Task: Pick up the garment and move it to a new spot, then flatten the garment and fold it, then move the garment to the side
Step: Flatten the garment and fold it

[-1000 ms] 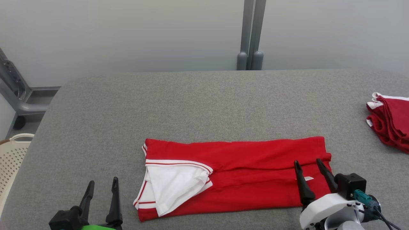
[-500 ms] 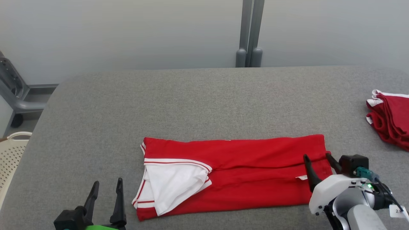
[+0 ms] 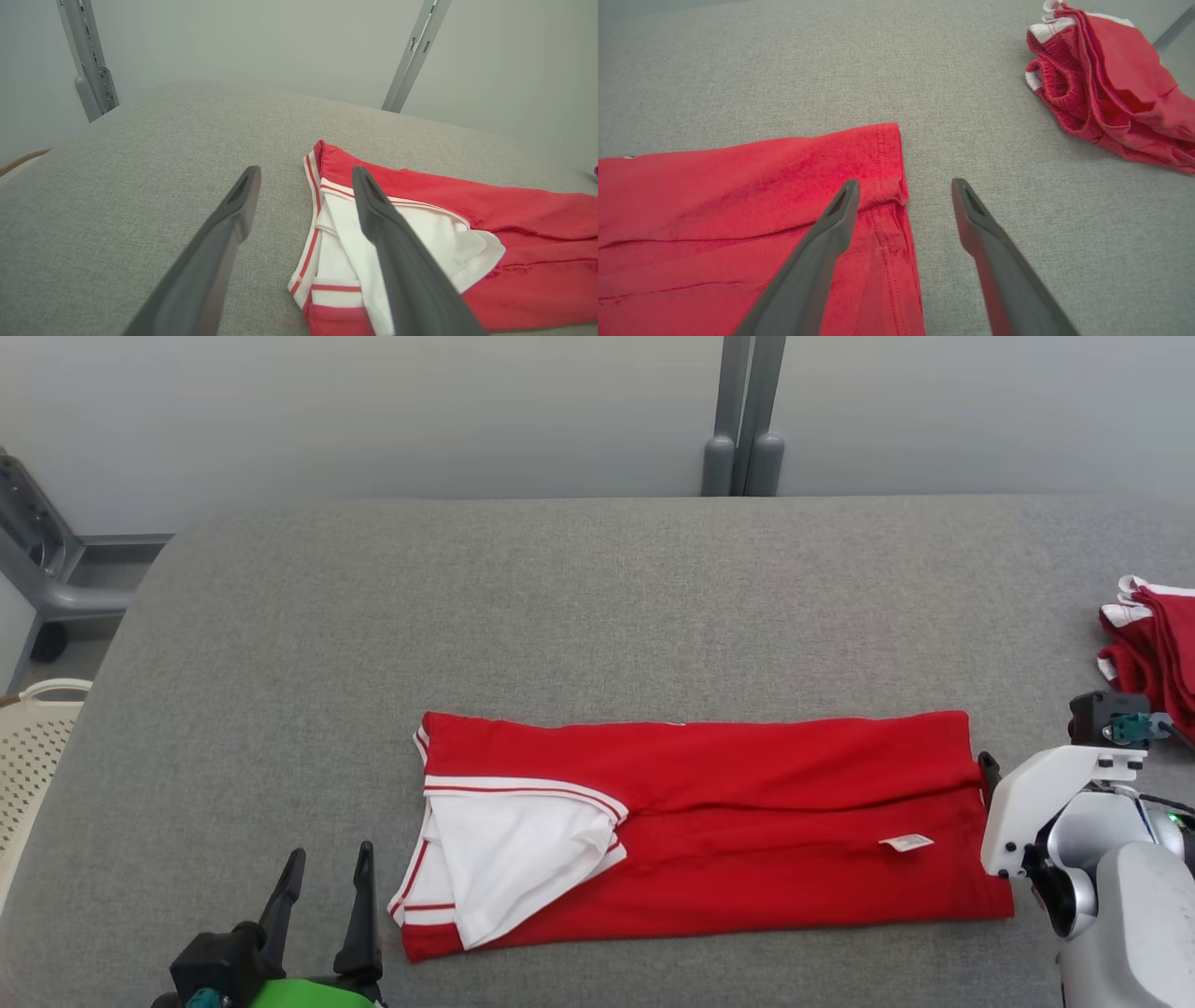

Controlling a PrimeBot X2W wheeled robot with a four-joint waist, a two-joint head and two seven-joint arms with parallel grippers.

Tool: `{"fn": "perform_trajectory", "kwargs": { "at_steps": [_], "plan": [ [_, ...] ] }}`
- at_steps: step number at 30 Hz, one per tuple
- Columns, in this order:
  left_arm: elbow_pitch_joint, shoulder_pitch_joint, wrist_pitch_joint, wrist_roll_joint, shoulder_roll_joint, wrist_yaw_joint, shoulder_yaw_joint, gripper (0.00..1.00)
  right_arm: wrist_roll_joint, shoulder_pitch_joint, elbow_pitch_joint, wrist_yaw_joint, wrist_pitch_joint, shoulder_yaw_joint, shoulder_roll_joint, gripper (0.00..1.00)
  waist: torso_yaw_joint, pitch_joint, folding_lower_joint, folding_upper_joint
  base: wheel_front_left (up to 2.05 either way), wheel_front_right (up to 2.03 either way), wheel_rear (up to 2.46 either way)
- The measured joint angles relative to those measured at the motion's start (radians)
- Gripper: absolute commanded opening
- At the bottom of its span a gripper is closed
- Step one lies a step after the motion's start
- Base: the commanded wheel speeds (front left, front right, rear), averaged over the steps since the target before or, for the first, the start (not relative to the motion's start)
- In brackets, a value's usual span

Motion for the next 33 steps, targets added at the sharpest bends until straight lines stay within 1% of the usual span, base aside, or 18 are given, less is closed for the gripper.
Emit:
{"fn": "perform_trajectory", "kwargs": {
  "at_steps": [8,18,24,29,30,31,32,33],
  "plan": [
    [0.000,-0.030,0.000,-0.004,0.008,0.000,-0.023,1.00,-0.052,-0.066,0.078,0.000,0.019,-0.043,0.000,1.00,0.020,0.056,0.0000,0.0000,0.00,0.00,0.00],
    [0.010,-0.047,0.000,-0.016,0.018,0.000,-0.040,1.00,-0.068,-0.079,0.176,0.000,-0.018,-0.073,0.001,1.00,0.048,0.083,0.0000,0.0000,0.00,0.00,0.00],
    [0.013,-0.050,0.000,-0.023,0.024,0.000,-0.053,1.00,-0.072,-0.092,0.236,0.000,-0.016,-0.092,0.000,1.00,0.052,0.092,0.0000,0.0000,0.00,0.00,0.00],
    [0.015,-0.064,0.000,-0.031,0.026,0.000,-0.060,1.00,-0.053,-0.112,0.281,0.000,-0.015,-0.109,-0.001,1.00,0.055,0.105,0.0000,0.0000,0.00,0.00,0.00],
    [0.015,-0.065,0.000,-0.031,0.027,0.000,-0.061,1.00,-0.049,-0.117,0.290,0.000,-0.013,-0.114,-0.001,0.96,0.056,0.107,0.0000,0.0000,0.00,0.00,0.00],
    [0.016,-0.065,0.000,-0.031,0.028,0.000,-0.062,1.00,-0.046,-0.123,0.300,0.000,-0.012,-0.124,-0.002,0.64,0.056,0.109,0.0000,0.0000,0.00,0.00,0.00],
    [0.017,-0.067,0.000,-0.032,0.029,0.000,-0.062,1.00,-0.039,-0.130,0.310,0.000,-0.007,-0.136,-0.001,0.41,0.057,0.110,0.0000,0.0000,0.00,0.00,0.00],
    [0.018,-0.069,0.000,-0.032,0.029,0.000,-0.063,1.00,-0.039,-0.137,0.319,0.001,-0.007,-0.144,-0.001,0.30,0.058,0.111,0.0000,0.0000,0.00,0.00,0.00]
  ]
}}
